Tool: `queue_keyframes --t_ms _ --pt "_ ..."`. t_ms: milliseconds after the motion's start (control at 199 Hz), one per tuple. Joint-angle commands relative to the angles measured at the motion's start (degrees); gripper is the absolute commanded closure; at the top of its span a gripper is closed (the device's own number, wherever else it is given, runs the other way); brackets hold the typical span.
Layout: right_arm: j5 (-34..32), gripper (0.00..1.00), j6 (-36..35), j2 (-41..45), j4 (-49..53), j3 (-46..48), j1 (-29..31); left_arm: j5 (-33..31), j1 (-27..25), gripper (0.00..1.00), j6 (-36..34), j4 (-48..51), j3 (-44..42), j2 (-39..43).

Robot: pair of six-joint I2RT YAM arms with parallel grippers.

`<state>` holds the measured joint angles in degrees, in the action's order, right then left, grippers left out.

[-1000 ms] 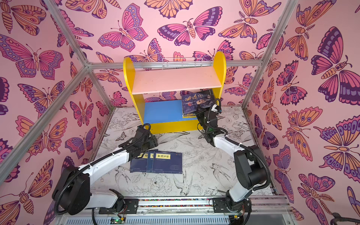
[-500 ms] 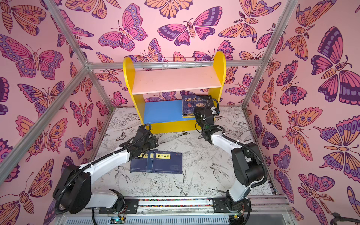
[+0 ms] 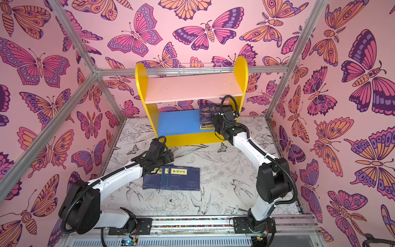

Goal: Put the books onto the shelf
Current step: 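Press the purple paperback flat on the shelf stack with the right gripper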

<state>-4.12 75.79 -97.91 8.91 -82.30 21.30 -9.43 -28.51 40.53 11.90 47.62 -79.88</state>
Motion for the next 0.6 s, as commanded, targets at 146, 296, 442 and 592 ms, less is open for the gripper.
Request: queue_keyframes --t_ms 146,296,442,592 --pt "2.91 0.52 -2.76 -0.57 3.24 -0.61 -1.67 0.20 -0.13 0.21 -0.72 1.24 0.34 -0.75" --pt "3.35 0.52 -5.63 1.59 3.18 1.46 -1.62 0.46 -0.14 0.21 -0.52 1.19 0.37 -1.09" --pt "4.51 0.52 -10.42 4.98 4.05 3.33 -1.56 0.25 -0.12 0.21 -0.35 1.09 0.29 -1.21" --pt "4.41 0.57 -12.17 7.43 6.20 6.21 -1.33 -0.04 -0.14 0.20 0.07 1.16 0.12 -1.58"
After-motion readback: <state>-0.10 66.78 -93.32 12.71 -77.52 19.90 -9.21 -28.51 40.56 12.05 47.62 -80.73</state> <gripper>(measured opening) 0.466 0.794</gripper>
